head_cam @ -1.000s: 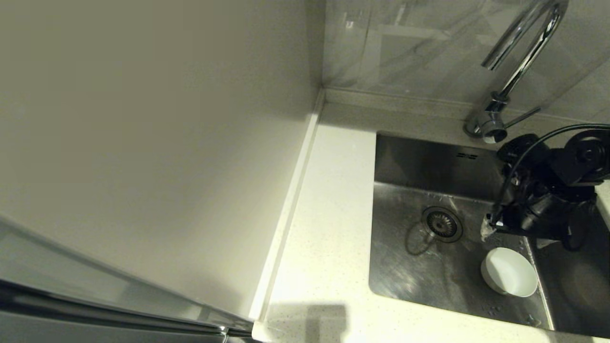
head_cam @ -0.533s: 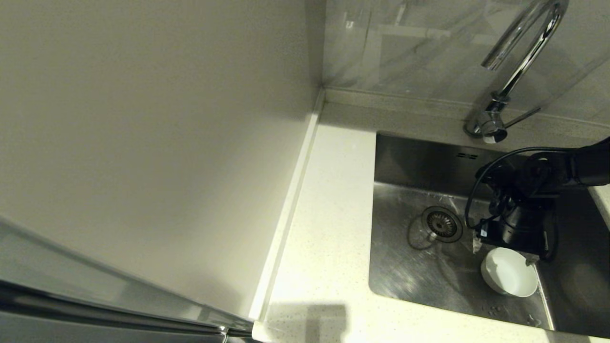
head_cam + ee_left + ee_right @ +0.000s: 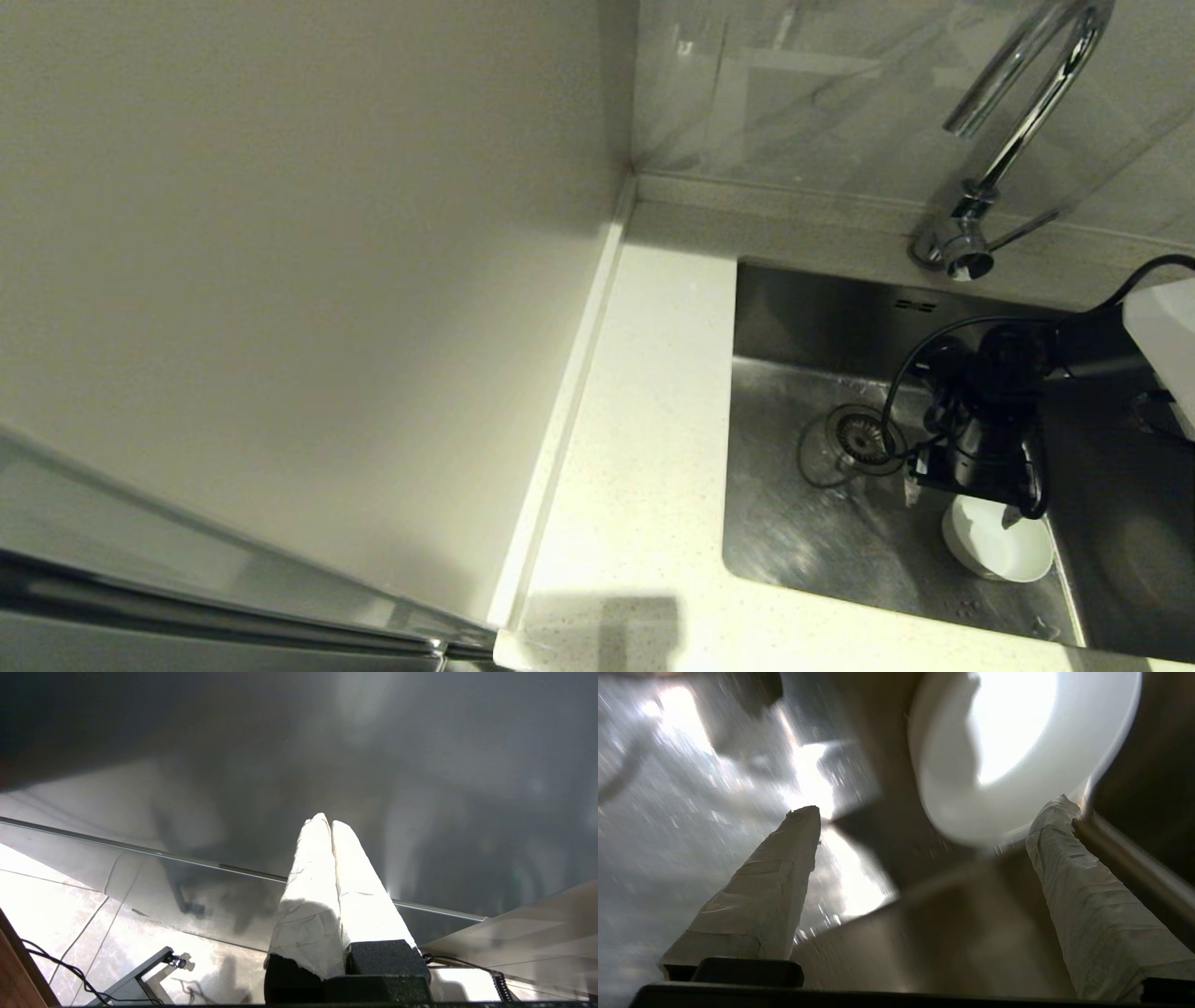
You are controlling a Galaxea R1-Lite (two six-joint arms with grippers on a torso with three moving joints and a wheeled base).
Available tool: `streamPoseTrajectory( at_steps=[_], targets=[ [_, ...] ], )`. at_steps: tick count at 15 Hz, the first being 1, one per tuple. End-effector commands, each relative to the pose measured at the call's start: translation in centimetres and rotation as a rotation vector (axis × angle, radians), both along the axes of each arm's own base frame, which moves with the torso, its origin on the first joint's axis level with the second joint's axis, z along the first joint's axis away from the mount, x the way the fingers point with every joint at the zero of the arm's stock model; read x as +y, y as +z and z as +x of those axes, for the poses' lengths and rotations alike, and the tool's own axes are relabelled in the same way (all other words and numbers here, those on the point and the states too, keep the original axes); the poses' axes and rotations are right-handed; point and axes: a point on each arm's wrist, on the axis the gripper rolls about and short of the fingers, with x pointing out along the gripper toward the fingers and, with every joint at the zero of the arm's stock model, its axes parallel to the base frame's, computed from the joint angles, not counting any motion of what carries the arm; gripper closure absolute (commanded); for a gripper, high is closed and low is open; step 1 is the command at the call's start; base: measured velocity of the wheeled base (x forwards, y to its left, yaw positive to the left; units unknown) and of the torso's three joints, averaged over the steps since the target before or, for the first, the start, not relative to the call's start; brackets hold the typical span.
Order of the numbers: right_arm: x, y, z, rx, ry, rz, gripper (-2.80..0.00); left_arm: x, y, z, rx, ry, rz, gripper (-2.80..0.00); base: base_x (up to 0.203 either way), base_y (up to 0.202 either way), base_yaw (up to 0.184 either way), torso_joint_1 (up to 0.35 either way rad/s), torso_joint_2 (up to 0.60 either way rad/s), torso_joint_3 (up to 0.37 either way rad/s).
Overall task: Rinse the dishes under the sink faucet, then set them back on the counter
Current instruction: Put a bowl back to the table from the sink
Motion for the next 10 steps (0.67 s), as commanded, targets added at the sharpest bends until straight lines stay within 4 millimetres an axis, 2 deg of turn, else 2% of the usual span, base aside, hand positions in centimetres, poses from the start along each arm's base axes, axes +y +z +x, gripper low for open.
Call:
streamPoseTrajectory(
  at_steps=[1,5,10],
  targets=[
    [-0.2,-1.5,1.5,0.006,-0.003,-0.001,-2.80,0.0,0.0,0.0,-0.003,0.002,-0.001,0.00,0.000,0.000,0.000,0.000,0.00,0.000],
    [-1.9,-3.3,2.3,0.027,-0.039,-0.006,-2.80,0.0,0.0,0.0,-0.003,0.001,-0.001,0.00,0.000,0.000,0.000,0.000,0.00,0.000],
    [-3.9,-4.2,3.2,0.024,-0.055,-0.011,-2.80,0.0,0.0,0.0,-0.003,0.001,-0.001,0.00,0.000,0.000,0.000,0.000,0.00,0.000]
  ],
)
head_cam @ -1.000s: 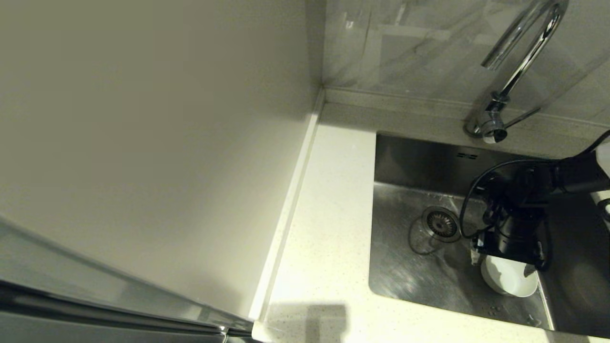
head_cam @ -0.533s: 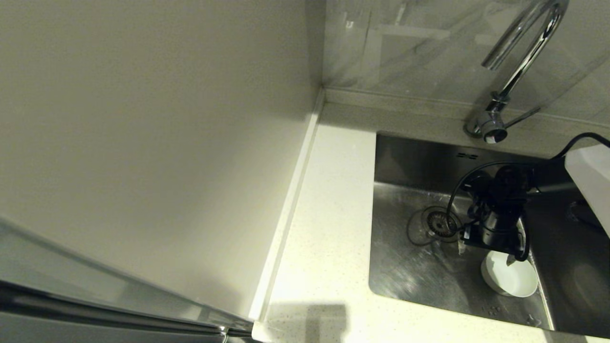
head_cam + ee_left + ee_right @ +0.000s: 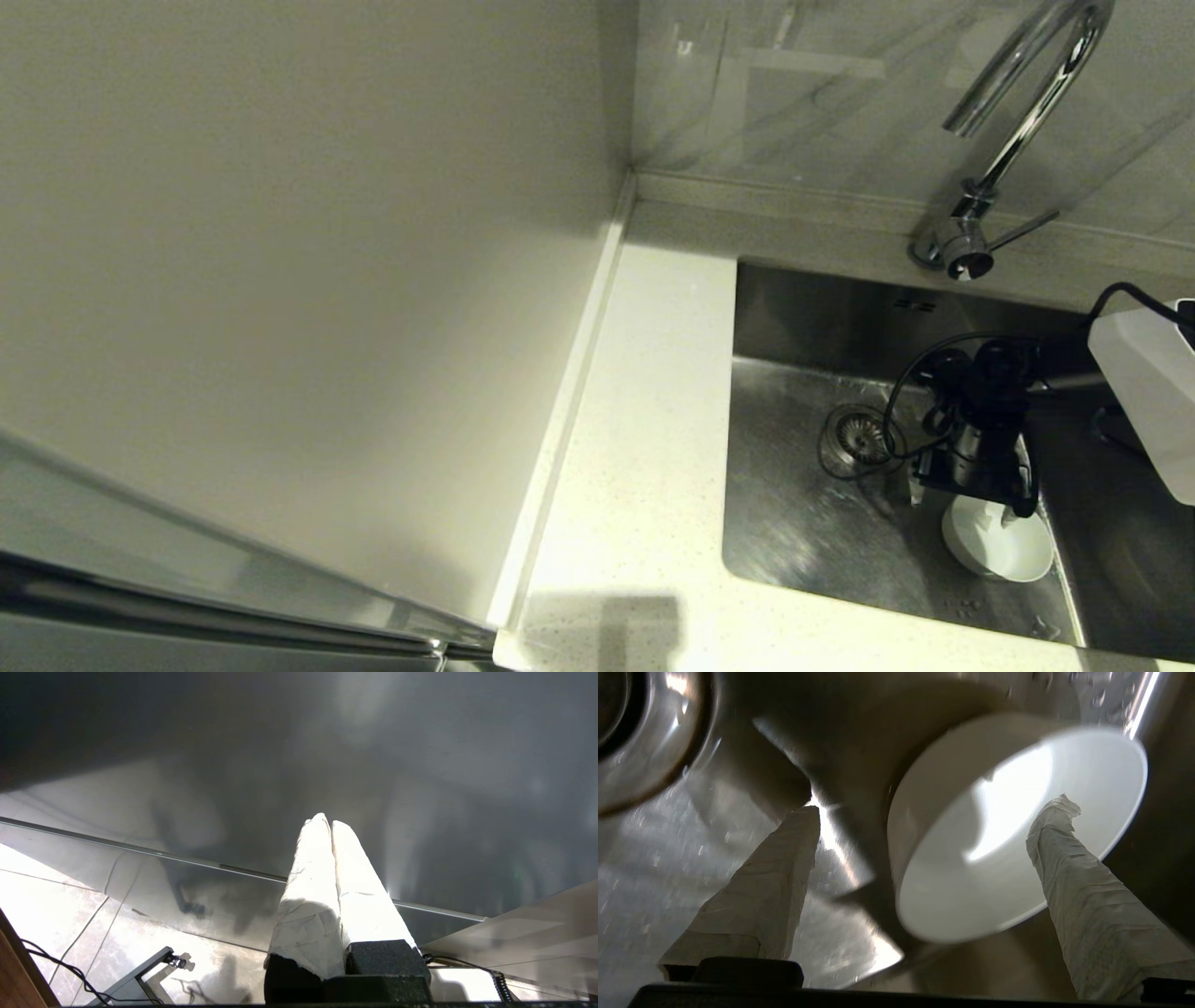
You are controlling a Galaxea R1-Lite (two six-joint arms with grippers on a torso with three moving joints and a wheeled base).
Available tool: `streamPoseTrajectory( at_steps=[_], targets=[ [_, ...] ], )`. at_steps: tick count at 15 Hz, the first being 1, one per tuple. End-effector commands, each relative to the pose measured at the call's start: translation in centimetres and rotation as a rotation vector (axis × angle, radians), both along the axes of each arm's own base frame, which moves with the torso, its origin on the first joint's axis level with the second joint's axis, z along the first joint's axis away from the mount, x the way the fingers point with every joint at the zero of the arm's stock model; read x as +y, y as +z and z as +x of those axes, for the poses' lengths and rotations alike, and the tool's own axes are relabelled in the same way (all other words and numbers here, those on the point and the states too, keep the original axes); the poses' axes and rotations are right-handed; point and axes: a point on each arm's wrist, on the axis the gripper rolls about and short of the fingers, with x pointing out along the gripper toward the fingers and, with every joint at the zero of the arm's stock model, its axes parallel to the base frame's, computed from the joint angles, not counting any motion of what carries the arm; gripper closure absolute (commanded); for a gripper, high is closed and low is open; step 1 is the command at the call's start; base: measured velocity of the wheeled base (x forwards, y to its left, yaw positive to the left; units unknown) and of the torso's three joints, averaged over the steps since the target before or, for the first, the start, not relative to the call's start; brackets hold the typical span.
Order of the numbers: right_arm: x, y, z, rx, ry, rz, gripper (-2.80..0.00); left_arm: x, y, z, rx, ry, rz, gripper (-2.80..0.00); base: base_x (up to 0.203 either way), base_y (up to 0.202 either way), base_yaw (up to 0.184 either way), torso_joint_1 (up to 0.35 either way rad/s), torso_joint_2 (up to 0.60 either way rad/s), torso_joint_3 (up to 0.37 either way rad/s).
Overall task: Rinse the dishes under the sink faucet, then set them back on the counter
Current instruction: Put a bowl back to the table from the sink
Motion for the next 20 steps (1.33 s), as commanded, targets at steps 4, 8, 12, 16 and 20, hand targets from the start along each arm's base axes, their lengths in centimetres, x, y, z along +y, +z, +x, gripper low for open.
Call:
streamPoseTrajectory(
  at_steps=[4,8,12,16,20],
  targets=[
    [-1.1,-1.1,0.1,0.032,-0.005,0.000,0.00,0.0,0.0,0.0,-0.003,0.000,-0.001,0.00,0.000,0.000,0.000,0.000,0.00,0.000],
    [-1.4,-0.1,-0.5,0.022,-0.013,0.002,0.00,0.0,0.0,0.0,-0.003,0.002,-0.001,0.00,0.000,0.000,0.000,0.000,0.00,0.000],
    [-1.2,2.1,-1.3,-0.015,-0.008,0.005,0.00,0.0,0.0,0.0,-0.003,0.001,-0.001,0.00,0.000,0.000,0.000,0.000,0.00,0.000],
    [-0.9,5.0,-2.3,-0.076,0.006,0.039,0.00,0.0,0.0,0.0,-0.003,0.000,-0.001,0.00,0.000,0.000,0.000,0.000,0.00,0.000],
    [0.2,10.1,-4.6,-0.175,0.027,0.022,0.00,0.0,0.0,0.0,-0.003,0.002,-0.001,0.00,0.000,0.000,0.000,0.000,0.00,0.000]
  ],
)
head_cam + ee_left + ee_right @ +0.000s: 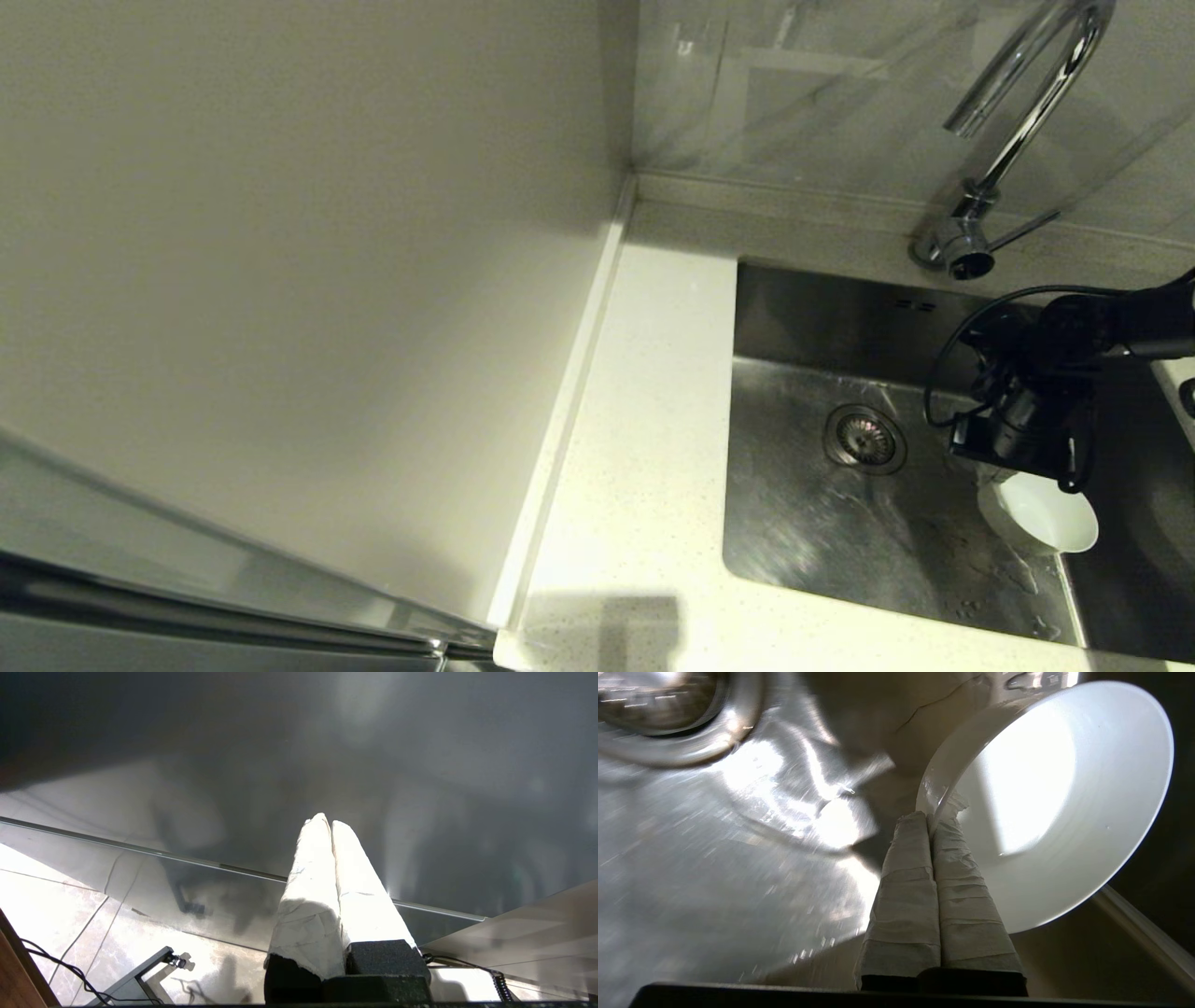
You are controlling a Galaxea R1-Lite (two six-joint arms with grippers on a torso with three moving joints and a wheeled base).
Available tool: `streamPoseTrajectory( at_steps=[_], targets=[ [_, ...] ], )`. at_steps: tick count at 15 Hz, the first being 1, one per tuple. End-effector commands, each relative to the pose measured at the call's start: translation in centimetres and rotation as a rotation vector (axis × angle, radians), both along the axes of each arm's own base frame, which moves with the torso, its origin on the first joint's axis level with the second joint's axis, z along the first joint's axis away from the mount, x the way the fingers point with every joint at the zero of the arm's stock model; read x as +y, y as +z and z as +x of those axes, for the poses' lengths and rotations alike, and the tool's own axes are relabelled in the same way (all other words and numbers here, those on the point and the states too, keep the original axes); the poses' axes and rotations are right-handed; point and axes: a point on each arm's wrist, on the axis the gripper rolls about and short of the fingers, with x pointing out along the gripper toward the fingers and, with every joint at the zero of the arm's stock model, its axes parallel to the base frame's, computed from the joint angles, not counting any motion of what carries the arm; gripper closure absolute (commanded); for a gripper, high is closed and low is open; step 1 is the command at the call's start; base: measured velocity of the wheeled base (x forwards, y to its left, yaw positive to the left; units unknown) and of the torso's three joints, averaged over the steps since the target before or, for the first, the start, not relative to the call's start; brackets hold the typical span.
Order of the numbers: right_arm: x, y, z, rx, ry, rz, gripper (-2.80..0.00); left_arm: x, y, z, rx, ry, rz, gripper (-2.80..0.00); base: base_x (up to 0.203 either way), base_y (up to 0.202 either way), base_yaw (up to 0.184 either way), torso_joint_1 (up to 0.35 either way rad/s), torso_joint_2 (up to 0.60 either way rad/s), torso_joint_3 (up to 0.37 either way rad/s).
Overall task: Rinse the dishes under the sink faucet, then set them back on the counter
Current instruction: Put a bowl back to the table from the sink
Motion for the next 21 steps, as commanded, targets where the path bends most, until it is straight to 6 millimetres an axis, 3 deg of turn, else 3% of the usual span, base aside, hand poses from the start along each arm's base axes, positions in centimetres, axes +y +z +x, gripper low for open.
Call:
streamPoseTrajectory(
  at_steps=[1,6,9,12,16,21],
  targets=[
    [1.1,4.7,-2.5,-0.094,0.017,-0.017,0.00,0.0,0.0,0.0,-0.004,0.000,0.000,0.00,0.000,0.000,0.000,0.000,0.00,0.000],
    [4.4,13.7,-10.8,-0.296,0.149,-0.091,0.00,0.0,0.0,0.0,-0.004,0.002,0.000,0.00,0.000,0.000,0.000,0.000,0.00,0.000],
    [3.9,16.5,-16.4,-0.302,0.291,-0.259,0.00,0.0,0.0,0.0,-0.004,0.000,0.000,0.00,0.000,0.000,0.000,0.000,0.00,0.000],
    [-0.2,17.3,-20.1,-0.214,0.279,-0.404,0.00,0.0,0.0,0.0,-0.004,-0.001,0.000,0.00,0.000,0.000,0.000,0.000,0.00,0.000],
    [-5.7,16.9,-24.9,-0.198,0.265,-0.426,0.00,0.0,0.0,0.0,-0.004,0.000,0.000,0.00,0.000,0.000,0.000,0.000,0.00,0.000],
    [-8.6,14.5,-30.3,-0.126,0.241,-0.365,0.00,0.0,0.0,0.0,-0.004,0.001,0.000,0.00,0.000,0.000,0.000,0.000,0.00,0.000]
  ],
)
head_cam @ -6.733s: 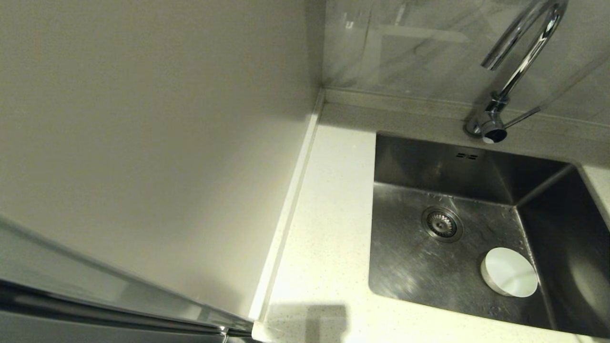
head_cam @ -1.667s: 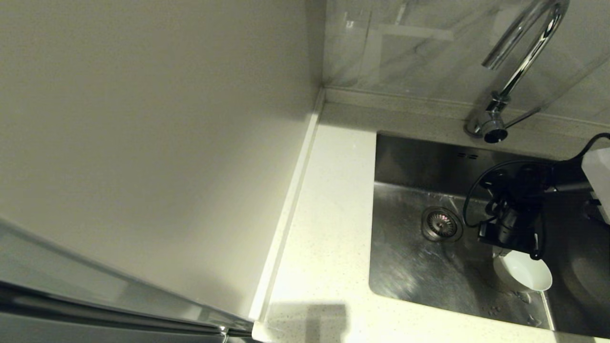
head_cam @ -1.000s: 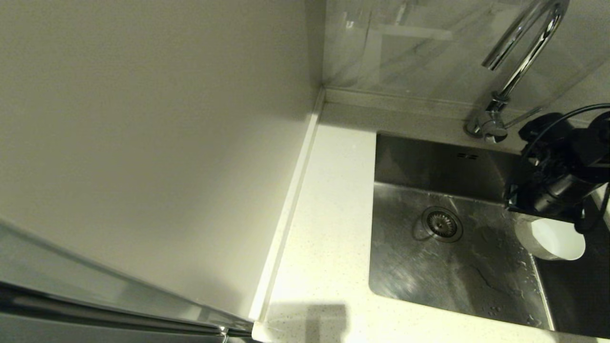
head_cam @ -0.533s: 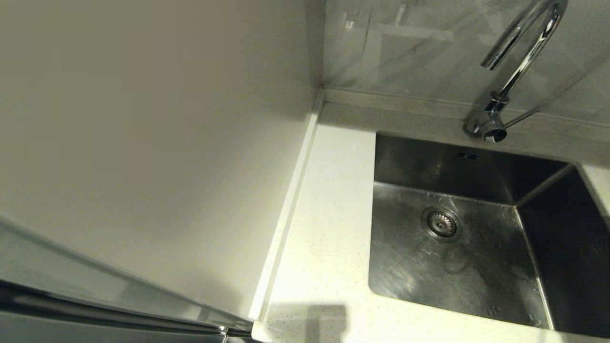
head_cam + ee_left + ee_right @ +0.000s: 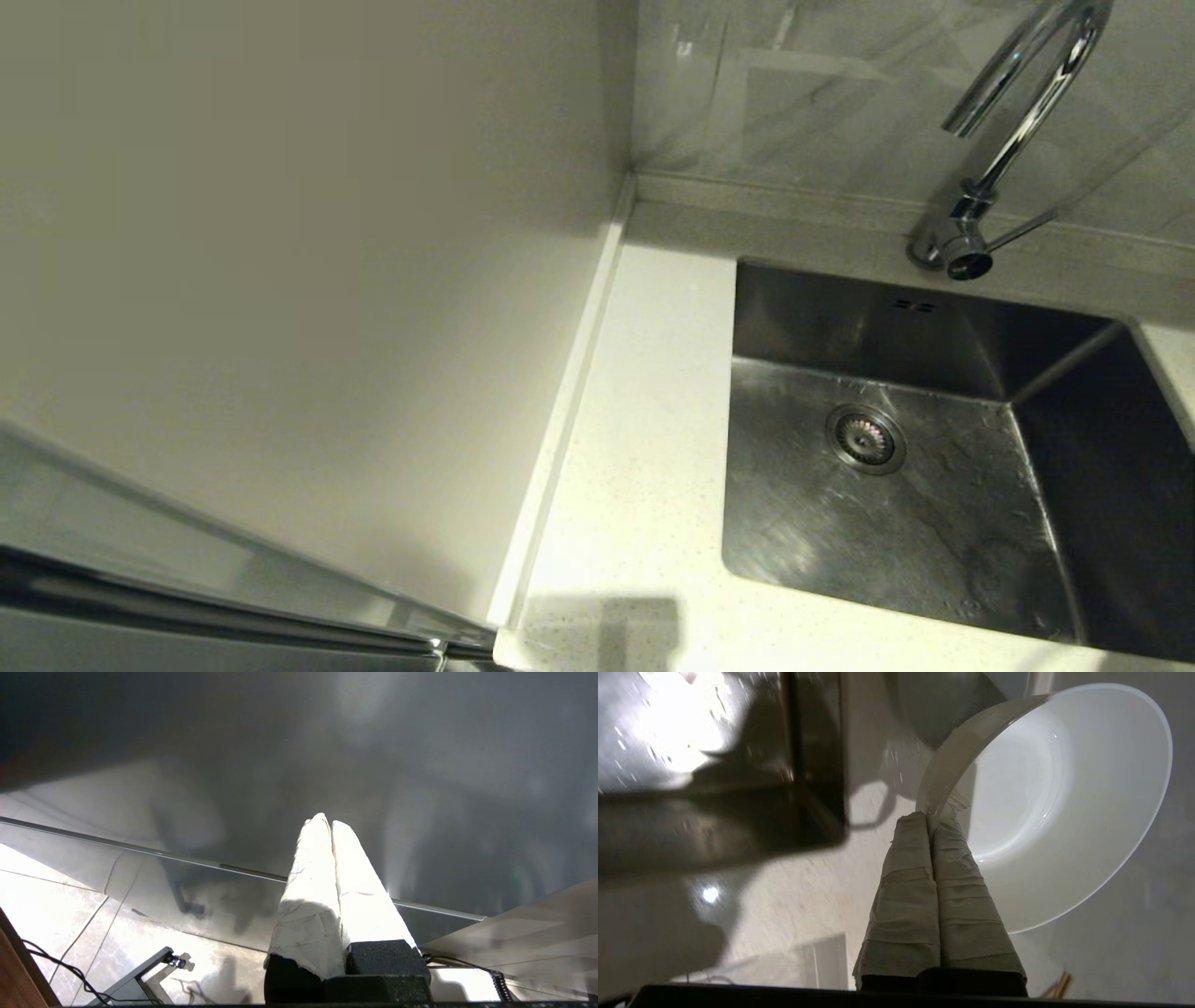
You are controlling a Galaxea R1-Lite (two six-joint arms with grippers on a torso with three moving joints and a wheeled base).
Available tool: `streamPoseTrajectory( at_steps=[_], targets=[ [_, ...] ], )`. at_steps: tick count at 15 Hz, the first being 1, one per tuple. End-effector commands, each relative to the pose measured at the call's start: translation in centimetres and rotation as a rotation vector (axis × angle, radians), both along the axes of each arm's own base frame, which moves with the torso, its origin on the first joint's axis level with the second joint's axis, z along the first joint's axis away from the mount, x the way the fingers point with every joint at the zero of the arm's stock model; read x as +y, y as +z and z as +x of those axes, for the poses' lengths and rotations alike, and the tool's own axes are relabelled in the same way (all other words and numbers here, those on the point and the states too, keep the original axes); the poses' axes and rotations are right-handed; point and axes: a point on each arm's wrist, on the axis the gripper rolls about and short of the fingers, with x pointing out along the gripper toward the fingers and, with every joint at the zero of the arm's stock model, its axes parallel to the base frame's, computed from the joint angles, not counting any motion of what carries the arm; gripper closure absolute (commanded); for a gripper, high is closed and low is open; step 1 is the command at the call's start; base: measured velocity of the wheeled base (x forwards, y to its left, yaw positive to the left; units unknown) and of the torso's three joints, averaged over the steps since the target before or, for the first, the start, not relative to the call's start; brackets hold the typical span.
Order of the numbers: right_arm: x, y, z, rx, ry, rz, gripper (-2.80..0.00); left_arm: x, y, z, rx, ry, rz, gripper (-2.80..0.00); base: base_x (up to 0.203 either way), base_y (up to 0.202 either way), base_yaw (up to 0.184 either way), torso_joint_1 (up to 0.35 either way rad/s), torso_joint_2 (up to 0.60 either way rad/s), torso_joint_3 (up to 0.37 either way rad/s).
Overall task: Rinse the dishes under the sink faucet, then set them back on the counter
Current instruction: Put a bowl back to the table from the sink
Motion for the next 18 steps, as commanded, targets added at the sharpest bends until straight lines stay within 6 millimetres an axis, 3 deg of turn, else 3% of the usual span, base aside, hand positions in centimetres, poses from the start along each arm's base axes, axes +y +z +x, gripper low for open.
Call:
streamPoseTrajectory(
  at_steps=[1,4,13,18],
  targets=[
    [-0.7,-1.1,-2.0,0.041,-0.050,0.040,0.00,0.0,0.0,0.0,-0.003,0.002,0.000,0.00,0.000,0.000,0.000,0.000,0.00,0.000],
    [-2.0,-3.5,-2.6,0.099,-0.091,0.145,0.00,0.0,0.0,0.0,-0.003,0.001,0.000,0.00,0.000,0.000,0.000,0.000,0.00,0.000],
    [-4.4,-7.5,-1.6,0.194,-0.104,0.302,0.00,0.0,0.0,0.0,-0.003,0.002,0.000,0.00,0.000,0.000,0.000,0.000,0.00,0.000],
    [-6.4,-9.4,0.1,0.179,-0.083,0.245,0.00,0.0,0.0,0.0,-0.003,0.002,0.000,0.00,0.000,0.000,0.000,0.000,0.00,0.000]
  ],
)
